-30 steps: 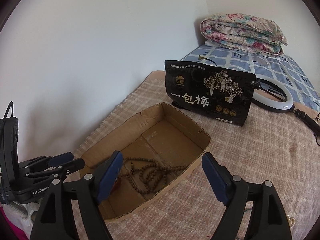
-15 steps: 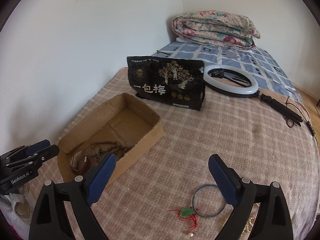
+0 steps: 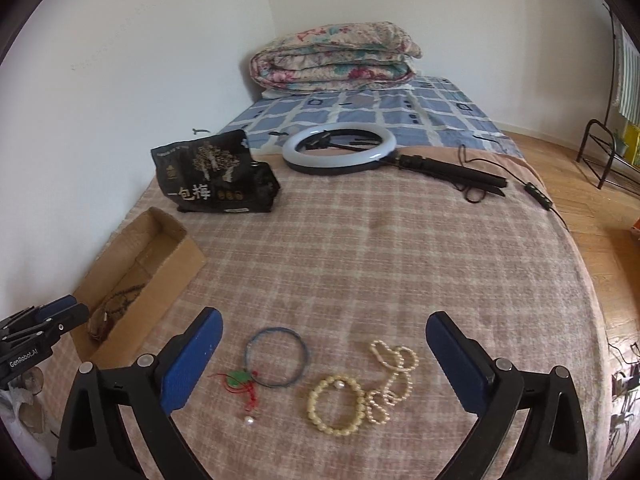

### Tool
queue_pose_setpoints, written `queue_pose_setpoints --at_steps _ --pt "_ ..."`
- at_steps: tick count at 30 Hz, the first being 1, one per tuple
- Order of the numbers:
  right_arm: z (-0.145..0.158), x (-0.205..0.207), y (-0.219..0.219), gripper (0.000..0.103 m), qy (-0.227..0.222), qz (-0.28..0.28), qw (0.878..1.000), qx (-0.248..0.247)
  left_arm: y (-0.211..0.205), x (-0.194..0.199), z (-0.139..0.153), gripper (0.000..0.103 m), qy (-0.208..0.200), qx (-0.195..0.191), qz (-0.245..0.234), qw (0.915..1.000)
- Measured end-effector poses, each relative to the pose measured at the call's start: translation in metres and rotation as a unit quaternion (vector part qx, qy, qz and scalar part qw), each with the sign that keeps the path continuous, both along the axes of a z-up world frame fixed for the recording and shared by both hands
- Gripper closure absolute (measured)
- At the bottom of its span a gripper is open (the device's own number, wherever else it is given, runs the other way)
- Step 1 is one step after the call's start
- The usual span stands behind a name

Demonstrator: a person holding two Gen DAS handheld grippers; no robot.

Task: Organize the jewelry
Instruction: 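Move both tools back over the bangle and bead bracelets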

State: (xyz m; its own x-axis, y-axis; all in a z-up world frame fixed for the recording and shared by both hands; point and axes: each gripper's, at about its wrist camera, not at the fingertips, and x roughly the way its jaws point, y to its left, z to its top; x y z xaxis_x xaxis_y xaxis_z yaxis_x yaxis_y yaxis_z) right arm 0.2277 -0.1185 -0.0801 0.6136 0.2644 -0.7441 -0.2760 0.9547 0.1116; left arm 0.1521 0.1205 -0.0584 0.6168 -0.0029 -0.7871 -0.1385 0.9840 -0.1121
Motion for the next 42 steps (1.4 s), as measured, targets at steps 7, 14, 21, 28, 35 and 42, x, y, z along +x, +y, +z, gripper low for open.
queue_pose_setpoints --at_steps 7,14,21,28,35,42 --pt "-0.022 -0.004 -0.055 0.000 0.031 -0.017 0.999 -0.022 -0.049 0.016 -0.015 0.052 0.017 0.004 -0.043 0.9989" --pt "-0.048 -0.007 -0.077 0.002 0.061 -0.002 0.998 -0.019 -0.072 0.026 -0.031 0.048 0.032 0.002 -0.060 0.9977" --pt "-0.072 0.001 -0.079 0.010 0.101 0.009 0.995 0.003 -0.078 0.043 -0.049 0.048 0.056 -0.011 -0.058 0.9967" --pt "-0.087 0.012 -0.069 0.017 0.128 0.012 0.992 0.005 -0.073 0.065 -0.069 0.048 0.078 -0.021 -0.043 0.9958" --pt "-0.096 0.020 -0.071 0.021 0.130 0.010 0.991 -0.004 -0.075 0.073 -0.082 0.048 0.074 -0.030 -0.065 0.9947" --pt "-0.097 0.020 -0.081 0.021 0.122 0.019 0.992 0.003 -0.081 0.067 -0.093 0.037 0.043 -0.021 -0.109 0.9929"
